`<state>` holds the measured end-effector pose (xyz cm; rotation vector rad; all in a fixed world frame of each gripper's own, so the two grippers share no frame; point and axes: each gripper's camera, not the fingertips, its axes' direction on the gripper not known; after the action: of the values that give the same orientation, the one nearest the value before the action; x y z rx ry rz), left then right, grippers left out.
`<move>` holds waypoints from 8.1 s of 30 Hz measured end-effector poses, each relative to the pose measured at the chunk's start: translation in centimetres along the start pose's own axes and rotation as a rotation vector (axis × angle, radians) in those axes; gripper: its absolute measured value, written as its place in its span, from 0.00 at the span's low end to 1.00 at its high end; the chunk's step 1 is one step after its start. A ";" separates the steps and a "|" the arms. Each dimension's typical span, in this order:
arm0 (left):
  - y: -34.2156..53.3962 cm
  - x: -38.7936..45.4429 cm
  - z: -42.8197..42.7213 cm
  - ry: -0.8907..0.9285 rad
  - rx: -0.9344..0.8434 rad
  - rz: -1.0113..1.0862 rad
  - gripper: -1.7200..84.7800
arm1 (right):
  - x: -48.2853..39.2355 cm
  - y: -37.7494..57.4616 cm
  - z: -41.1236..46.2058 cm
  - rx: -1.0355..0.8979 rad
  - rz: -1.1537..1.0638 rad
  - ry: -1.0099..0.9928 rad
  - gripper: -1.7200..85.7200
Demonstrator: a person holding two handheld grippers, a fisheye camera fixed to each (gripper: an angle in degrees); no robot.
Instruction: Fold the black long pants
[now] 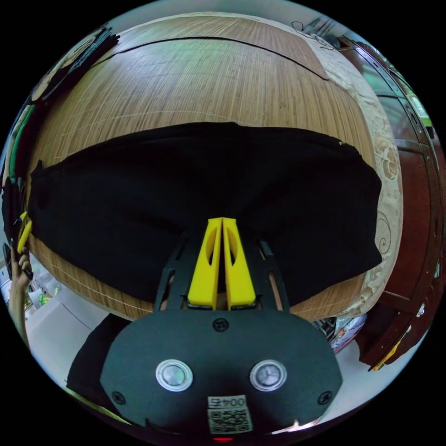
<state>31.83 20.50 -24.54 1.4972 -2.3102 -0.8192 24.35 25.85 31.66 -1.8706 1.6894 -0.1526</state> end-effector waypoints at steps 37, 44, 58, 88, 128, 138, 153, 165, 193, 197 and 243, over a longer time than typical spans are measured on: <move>-13.4 -3.3 6.8 -0.073 -0.212 0.412 0.03 | 15.7 9.0 -8.4 0.027 0.002 0.075 0.01; -15.1 -7.8 10.4 -0.089 -0.222 0.441 0.03 | 24.6 13.1 -11.2 0.041 0.203 0.005 0.01; -5.5 -5.0 22.3 -0.064 -0.342 0.778 0.02 | 61.9 38.7 -16.4 0.267 0.736 -0.520 0.14; 19.7 -22.6 59.7 -0.446 -0.328 1.214 0.02 | 74.3 38.5 -11.9 0.378 0.149 0.476 0.08; 11.8 -36.9 68.1 -0.362 -0.284 1.080 0.02 | 114.0 32.0 27.7 0.249 0.386 -0.435 0.08; 11.6 -35.0 68.0 -0.365 -0.285 1.062 0.02 | 112.1 25.9 37.1 0.031 0.191 -0.555 0.08; 12.7 -28.3 66.5 -0.351 -0.327 1.006 0.02 | 110.8 24.0 44.9 -0.131 0.410 -0.858 0.11; 15.8 -20.3 63.7 -0.363 -0.314 0.985 0.02 | 93.7 21.8 35.1 -0.096 0.093 -0.359 0.04; 12.8 -1.5 38.9 -0.671 -0.229 0.898 0.02 | 31.7 32.7 22.8 -0.063 -0.034 -0.020 0.01; 9.7 -2.8 35.8 -0.664 -0.269 0.919 0.02 | 26.9 31.0 21.0 -0.094 -0.017 0.048 0.01; -8.6 1.4 -10.2 0.115 0.020 0.127 0.16 | -3.8 17.9 5.0 -0.358 -0.052 -0.054 0.01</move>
<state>42.85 13.43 -21.49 1.3514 -2.3072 -0.6611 10.54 31.07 19.85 -2.1552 1.7179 0.1918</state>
